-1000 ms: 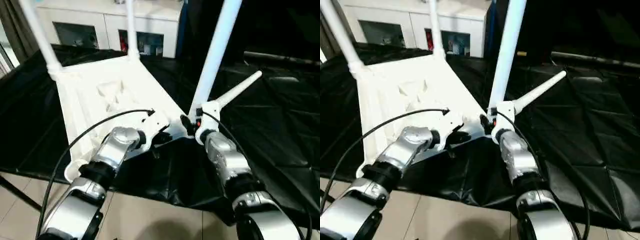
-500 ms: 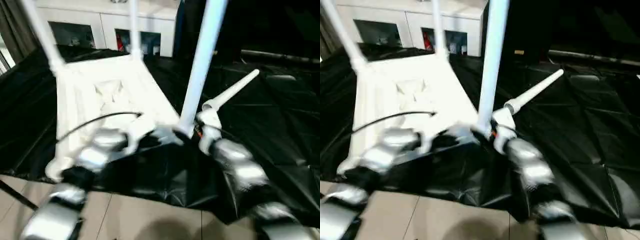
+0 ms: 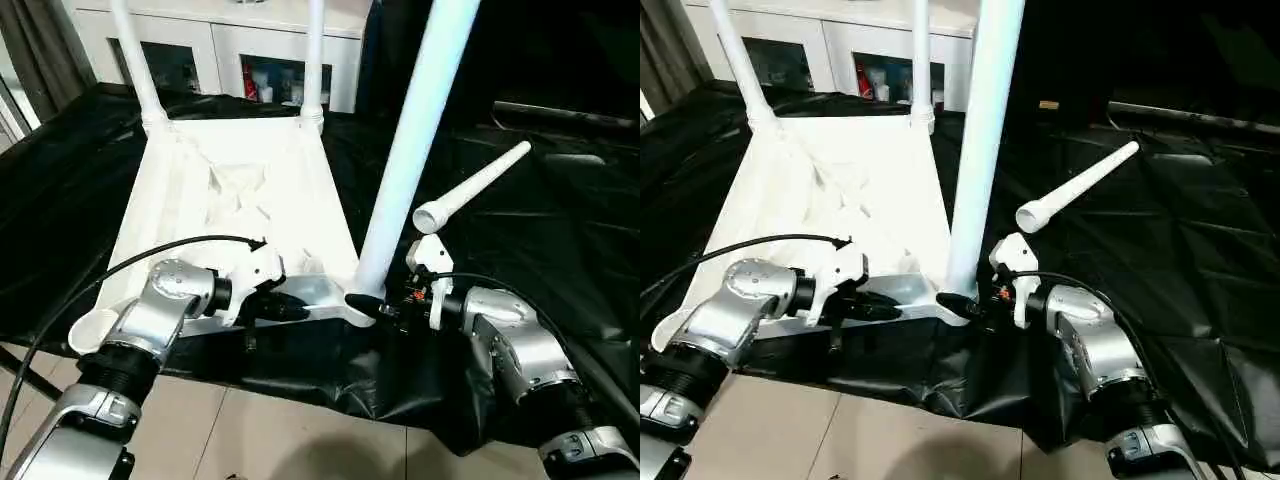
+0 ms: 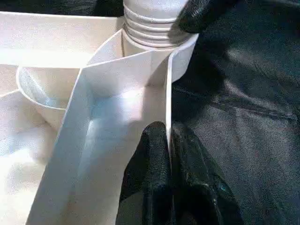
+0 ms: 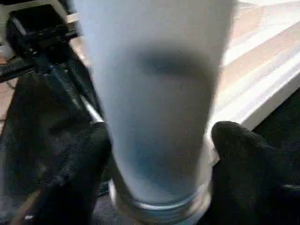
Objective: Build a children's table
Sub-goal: Rotate leg to tighten
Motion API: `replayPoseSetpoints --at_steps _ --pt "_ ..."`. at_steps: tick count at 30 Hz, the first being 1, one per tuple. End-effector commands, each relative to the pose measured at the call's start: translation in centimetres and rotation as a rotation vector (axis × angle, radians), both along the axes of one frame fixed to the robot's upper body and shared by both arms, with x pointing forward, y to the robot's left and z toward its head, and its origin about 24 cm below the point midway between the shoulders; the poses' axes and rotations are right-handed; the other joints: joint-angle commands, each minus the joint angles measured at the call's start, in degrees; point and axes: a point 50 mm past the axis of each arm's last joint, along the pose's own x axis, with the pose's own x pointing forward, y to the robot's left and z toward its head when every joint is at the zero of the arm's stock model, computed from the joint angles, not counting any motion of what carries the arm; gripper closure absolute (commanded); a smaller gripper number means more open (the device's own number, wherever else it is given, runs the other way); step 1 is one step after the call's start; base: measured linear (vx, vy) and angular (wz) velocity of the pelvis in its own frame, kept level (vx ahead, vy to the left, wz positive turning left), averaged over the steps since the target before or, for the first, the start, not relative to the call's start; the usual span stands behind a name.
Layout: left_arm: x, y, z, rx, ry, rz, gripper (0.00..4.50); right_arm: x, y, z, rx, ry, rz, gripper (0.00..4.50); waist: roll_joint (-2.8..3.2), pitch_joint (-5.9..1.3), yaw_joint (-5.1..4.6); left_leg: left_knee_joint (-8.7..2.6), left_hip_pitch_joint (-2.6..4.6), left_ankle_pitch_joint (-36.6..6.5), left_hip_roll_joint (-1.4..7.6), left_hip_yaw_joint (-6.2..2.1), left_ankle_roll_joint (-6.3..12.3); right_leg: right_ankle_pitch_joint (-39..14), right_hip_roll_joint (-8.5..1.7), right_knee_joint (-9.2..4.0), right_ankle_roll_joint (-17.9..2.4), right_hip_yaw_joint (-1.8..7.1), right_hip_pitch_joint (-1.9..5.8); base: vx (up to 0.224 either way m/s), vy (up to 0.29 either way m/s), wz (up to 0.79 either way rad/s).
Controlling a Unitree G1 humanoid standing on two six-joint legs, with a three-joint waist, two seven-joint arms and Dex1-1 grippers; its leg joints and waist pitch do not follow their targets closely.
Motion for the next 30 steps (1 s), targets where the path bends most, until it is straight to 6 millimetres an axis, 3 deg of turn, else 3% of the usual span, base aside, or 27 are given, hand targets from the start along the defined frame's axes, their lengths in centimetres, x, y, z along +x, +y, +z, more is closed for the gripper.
replayPoseSetpoints --at_steps 1,7,12,19,21,22,25,26,30 --pt "-0.1 -0.8 0.9 -0.078 -0.016 -0.034 4.5 -0.2 0.1 0.1 -0.013 -0.006 0.026 1.23 -0.29 -3.58 0.02 -3.73 -0.74 -5.38 1.57 -0.11 4.22 -13.95 -4.41 -4.32 -8.64 3.93 3.7 0.0 0.0 0.0" --pt "-0.1 -0.5 0.9 -0.072 -0.016 -0.027 4.5 -0.2 0.1 -0.1 -0.023 -0.004 0.03 1.71 -0.4 -3.58 0.05 -3.7 -0.72 -5.1 1.53 -0.1 4.28 -13.63 -4.39 -4.27 -8.55 3.93 3.72 0.0 0.0 0.0" --pt "0.0 -0.5 0.9 -0.074 -0.021 -0.009 4.5 0.0 0.2 -0.2 -0.008 -0.001 0.008 1.77 -0.39 -3.61 0.09 -3.7 -0.75 -4.93 1.55 -0.12 4.21 -13.73 -4.43 -4.26 -8.42 3.94 3.74 0.0 0.0 0.0" --pt "1.4 -1.1 0.4 -0.043 -0.06 0.148 4.5 0.7 0.3 -2.0 -0.016 0.058 -0.226 1.78 -0.54 -3.44 -0.21 -3.78 -0.66 -5.98 1.33 -0.11 2.93 -17.71 -4.41 -4.79 -7.32 3.84 3.57 0.0 0.0 0.0" --pt "2.4 -2.2 0.2 -0.04 -0.083 0.254 4.5 1.4 1.0 -3.3 -0.024 0.1 -0.443 1.78 -0.39 -3.26 -0.55 -3.83 -0.46 -7.46 1.17 -0.05 2.13 -21.6 -4.51 -5.38 -5.97 3.89 3.2 0.0 0.0 0.0" --pt "2.7 -2.7 0.1 -0.039 -0.089 0.281 4.5 1.7 1.4 -3.6 -0.01 0.125 -0.523 1.78 -0.58 -3.29 -0.55 -3.93 -0.4 -7.5 1.2 -0.23 1.67 -22.58 -4.53 -5.43 -5.6 3.71 3.39 0.0 0.0 0.0" --pt "3.4 -4.1 0.0 -0.037 -0.096 0.353 4.5 2.3 2.4 -3.8 0.008 0.163 -0.669 1.78 -0.35 -3.2 -1.02 -3.95 -0.26 -8.57 1.07 -0.2 1.26 -25.3 -4.44 -5.98 -4.36 3.65 3.04 0.0 0.0 0.0" --pt "3.8 -5.7 -0.1 -0.035 -0.103 0.394 4.5 2.9 3.5 -3.8 0.002 0.172 -0.76 1.78 -0.23 -3.28 -1.06 -3.98 -0.16 -8.82 1.08 -0.29 0.93 -25.6 -4.47 -5.99 -4.2 3.58 3.05 0.0 0.0 0.0" --pt "3.7 -7.5 -0.2 -0.015 -0.125 0.353 4.5 3.5 5.1 -3.2 -0.053 0.09 -0.732 1.78 -0.27 -3.59 -1.09 -3.88 -0.45 -7.94 1.08 -0.32 1.24 -21.45 -4.46 -5.58 -4.71 3.66 3.25 0.0 0.0 0.0"
